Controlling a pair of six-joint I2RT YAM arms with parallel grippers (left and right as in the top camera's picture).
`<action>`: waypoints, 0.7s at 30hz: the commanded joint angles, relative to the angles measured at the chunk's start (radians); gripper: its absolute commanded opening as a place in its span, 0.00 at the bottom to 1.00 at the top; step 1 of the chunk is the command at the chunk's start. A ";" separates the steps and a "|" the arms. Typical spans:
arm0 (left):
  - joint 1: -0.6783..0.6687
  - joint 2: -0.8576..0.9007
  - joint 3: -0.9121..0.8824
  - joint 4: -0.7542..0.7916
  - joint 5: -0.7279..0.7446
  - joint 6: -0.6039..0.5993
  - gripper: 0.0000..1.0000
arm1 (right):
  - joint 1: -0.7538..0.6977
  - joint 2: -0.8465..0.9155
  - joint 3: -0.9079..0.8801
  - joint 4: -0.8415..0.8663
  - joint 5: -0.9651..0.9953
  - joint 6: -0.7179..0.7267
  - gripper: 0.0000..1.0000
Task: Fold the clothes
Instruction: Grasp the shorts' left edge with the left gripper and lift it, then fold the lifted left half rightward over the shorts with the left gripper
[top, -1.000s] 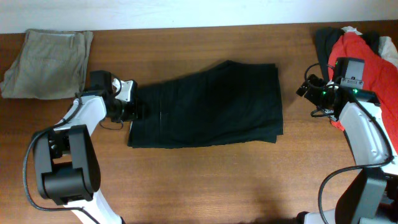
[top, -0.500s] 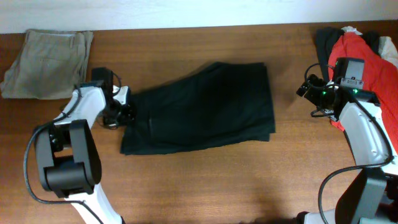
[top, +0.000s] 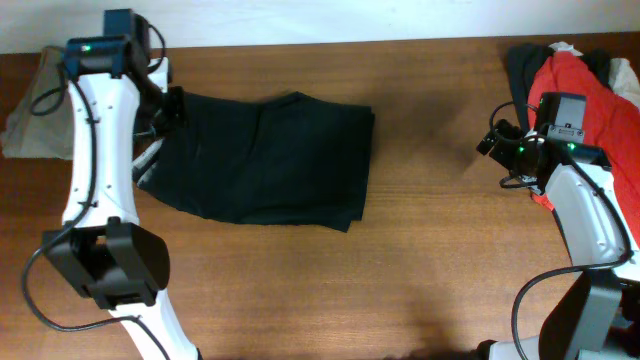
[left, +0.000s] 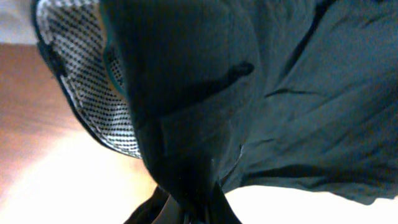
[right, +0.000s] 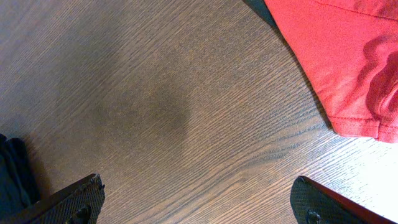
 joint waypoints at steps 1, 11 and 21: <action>-0.085 -0.017 0.080 -0.029 -0.135 -0.074 0.01 | -0.003 -0.010 -0.002 0.001 0.010 0.011 0.99; -0.374 0.005 0.091 0.100 -0.132 -0.119 0.01 | -0.003 -0.010 -0.002 0.001 0.010 0.011 0.99; -0.524 0.142 0.098 0.114 -0.244 -0.162 0.01 | -0.003 -0.010 -0.002 0.001 0.010 0.011 0.99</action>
